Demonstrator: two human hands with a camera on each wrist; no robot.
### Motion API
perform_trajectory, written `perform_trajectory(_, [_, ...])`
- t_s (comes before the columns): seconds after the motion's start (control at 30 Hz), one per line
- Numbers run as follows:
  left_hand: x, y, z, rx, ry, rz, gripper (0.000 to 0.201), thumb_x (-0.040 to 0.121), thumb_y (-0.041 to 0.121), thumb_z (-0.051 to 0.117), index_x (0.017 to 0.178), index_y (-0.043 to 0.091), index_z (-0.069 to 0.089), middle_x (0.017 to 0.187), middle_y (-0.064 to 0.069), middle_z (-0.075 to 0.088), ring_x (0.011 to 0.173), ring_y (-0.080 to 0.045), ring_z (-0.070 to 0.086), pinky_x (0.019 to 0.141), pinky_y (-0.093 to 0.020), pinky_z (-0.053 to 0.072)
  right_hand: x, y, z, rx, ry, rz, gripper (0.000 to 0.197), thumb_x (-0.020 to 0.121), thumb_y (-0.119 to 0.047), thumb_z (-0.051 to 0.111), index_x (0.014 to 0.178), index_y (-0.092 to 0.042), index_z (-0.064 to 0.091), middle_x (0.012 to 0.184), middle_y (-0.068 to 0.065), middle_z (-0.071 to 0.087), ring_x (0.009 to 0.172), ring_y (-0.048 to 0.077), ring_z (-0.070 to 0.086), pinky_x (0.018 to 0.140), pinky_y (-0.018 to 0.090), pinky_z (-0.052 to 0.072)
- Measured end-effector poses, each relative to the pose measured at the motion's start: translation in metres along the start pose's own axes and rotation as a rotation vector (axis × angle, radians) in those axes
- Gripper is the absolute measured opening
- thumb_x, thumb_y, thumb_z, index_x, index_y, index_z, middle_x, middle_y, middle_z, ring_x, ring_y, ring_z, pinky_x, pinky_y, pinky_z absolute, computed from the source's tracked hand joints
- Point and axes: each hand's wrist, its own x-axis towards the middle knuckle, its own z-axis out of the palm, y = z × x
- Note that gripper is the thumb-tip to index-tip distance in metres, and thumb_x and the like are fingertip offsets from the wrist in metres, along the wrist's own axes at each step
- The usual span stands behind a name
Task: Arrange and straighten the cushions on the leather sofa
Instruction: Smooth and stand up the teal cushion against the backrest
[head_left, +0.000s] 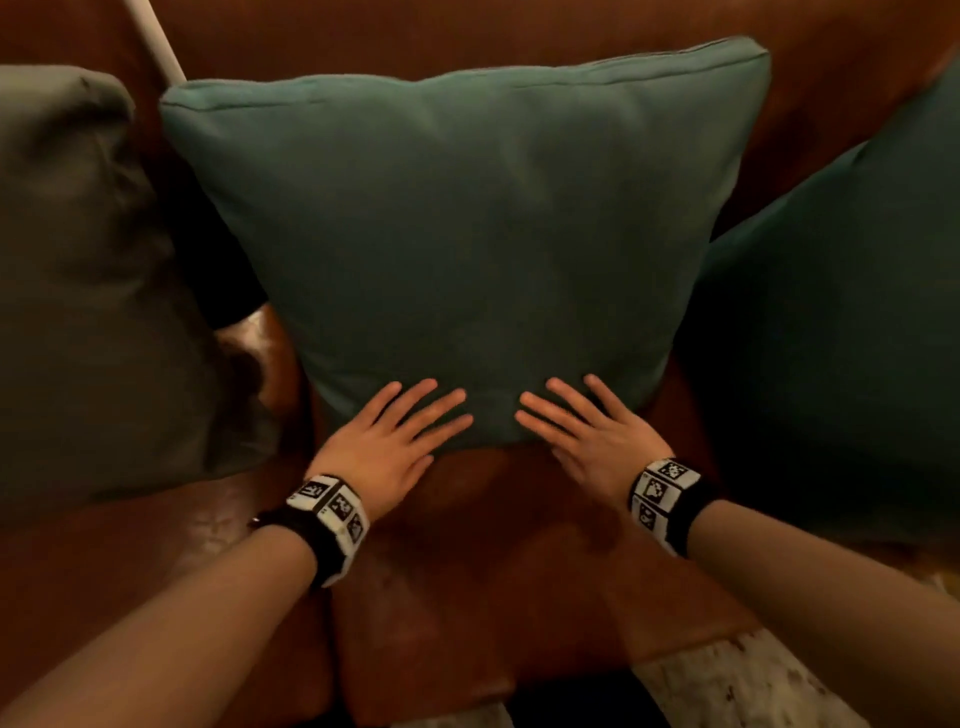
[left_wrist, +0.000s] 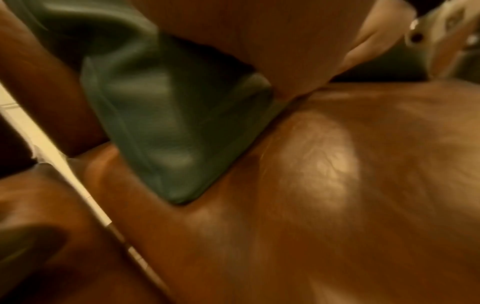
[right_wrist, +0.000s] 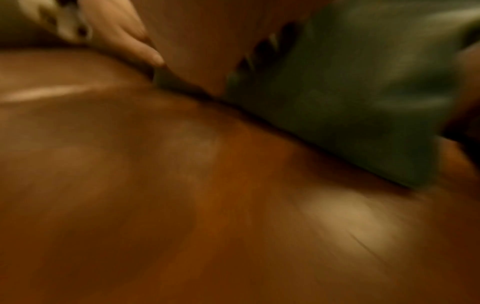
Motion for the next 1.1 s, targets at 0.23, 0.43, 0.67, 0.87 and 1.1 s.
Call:
perform_trajectory(0.23, [-0.055, -0.012, -0.004, 0.046, -0.280, 0.192, 0.056, 0.089, 0.037, 0.043, 0.144, 0.028, 0.044, 0.156, 0.007, 0.035, 0.150, -0.028, -0.007, 0.120, -0.052, 0.000, -0.031, 0.017, -0.044, 0.190, -0.126, 0.003, 0.056, 0.090, -0.034, 0.036, 0.143, -0.019, 0.048, 0.137, 0.003, 0.059, 0.135, 0.029, 0.045, 0.110, 0.049, 0.026])
perform_trajectory(0.43, [0.002, 0.031, -0.088, -0.215, 0.212, -0.100, 0.057, 0.088, 0.031, 0.047, 0.145, 0.032, 0.040, 0.157, -0.002, 0.032, 0.146, -0.029, 0.026, 0.115, -0.051, 0.029, 0.066, 0.019, -0.147, 0.314, 0.430, 0.125, 0.052, 0.097, -0.026, 0.043, 0.149, -0.023, 0.040, 0.156, 0.007, 0.036, 0.147, 0.027, 0.026, 0.117, 0.053, 0.023])
perform_trajectory(0.67, [0.068, -0.013, -0.085, -0.143, 0.308, -0.525, 0.069, 0.092, 0.053, 0.041, 0.151, 0.040, 0.009, 0.162, 0.004, 0.003, 0.149, -0.027, 0.004, 0.120, -0.041, -0.006, 0.095, 0.102, -0.120, 0.160, 0.257, 0.461, 0.061, 0.101, -0.050, 0.027, 0.154, -0.037, 0.001, 0.163, -0.008, -0.001, 0.151, 0.018, -0.004, 0.122, 0.046, 0.001])
perform_trajectory(0.87, [0.024, -0.030, -0.081, -0.124, 0.310, -0.782, 0.076, 0.092, 0.053, 0.034, 0.153, 0.033, -0.007, 0.163, -0.007, -0.011, 0.149, -0.040, -0.006, 0.118, -0.061, 0.004, 0.052, 0.143, -0.107, 0.393, 0.266, 0.907, 0.066, 0.096, -0.055, 0.015, 0.155, -0.032, -0.005, 0.165, 0.000, -0.004, 0.151, 0.024, -0.005, 0.120, 0.054, 0.005])
perform_trajectory(1.1, [0.128, -0.054, -0.188, -0.040, 0.348, -0.503, 0.061, 0.097, 0.050, 0.031, 0.154, 0.033, 0.017, 0.164, -0.001, 0.005, 0.151, -0.034, 0.003, 0.119, -0.058, 0.001, 0.125, 0.103, -0.165, 0.254, 0.345, 0.307, 0.057, 0.101, -0.045, 0.028, 0.155, -0.031, 0.017, 0.164, -0.003, 0.007, 0.152, 0.023, 0.001, 0.120, 0.052, 0.006])
